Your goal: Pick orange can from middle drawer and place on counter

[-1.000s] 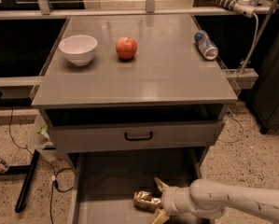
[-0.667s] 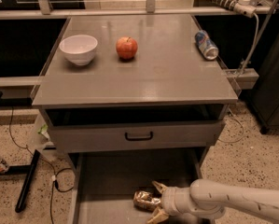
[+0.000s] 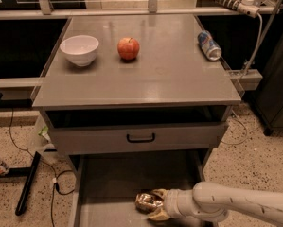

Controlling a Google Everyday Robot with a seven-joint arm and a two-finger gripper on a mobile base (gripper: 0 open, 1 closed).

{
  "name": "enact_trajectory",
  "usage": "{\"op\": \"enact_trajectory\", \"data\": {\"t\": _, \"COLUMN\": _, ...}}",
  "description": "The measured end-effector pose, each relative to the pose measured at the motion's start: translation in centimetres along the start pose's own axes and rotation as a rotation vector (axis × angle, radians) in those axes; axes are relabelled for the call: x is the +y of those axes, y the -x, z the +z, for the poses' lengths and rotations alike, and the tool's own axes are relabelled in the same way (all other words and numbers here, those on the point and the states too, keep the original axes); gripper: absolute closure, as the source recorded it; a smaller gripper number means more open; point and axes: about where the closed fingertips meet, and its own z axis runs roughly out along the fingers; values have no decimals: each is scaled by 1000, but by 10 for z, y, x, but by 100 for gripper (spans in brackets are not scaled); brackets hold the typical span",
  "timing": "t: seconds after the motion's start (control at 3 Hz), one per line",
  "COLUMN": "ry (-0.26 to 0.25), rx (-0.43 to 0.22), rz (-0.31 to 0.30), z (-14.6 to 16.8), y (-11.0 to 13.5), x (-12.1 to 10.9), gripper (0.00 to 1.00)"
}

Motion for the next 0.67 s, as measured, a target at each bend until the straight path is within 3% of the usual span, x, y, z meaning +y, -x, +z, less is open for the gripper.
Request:
{"op": "enact_trajectory", "data": {"t": 0.33, "ry": 0, "rx": 0, "rz": 0, "z": 0, "y": 0, "x": 0, "gripper": 87}}
{"op": "enact_trajectory", "data": {"t": 0.67, "ry": 6, "rx": -4, "rz": -2, "z": -1, "y": 3, "x": 1, "gripper": 100}}
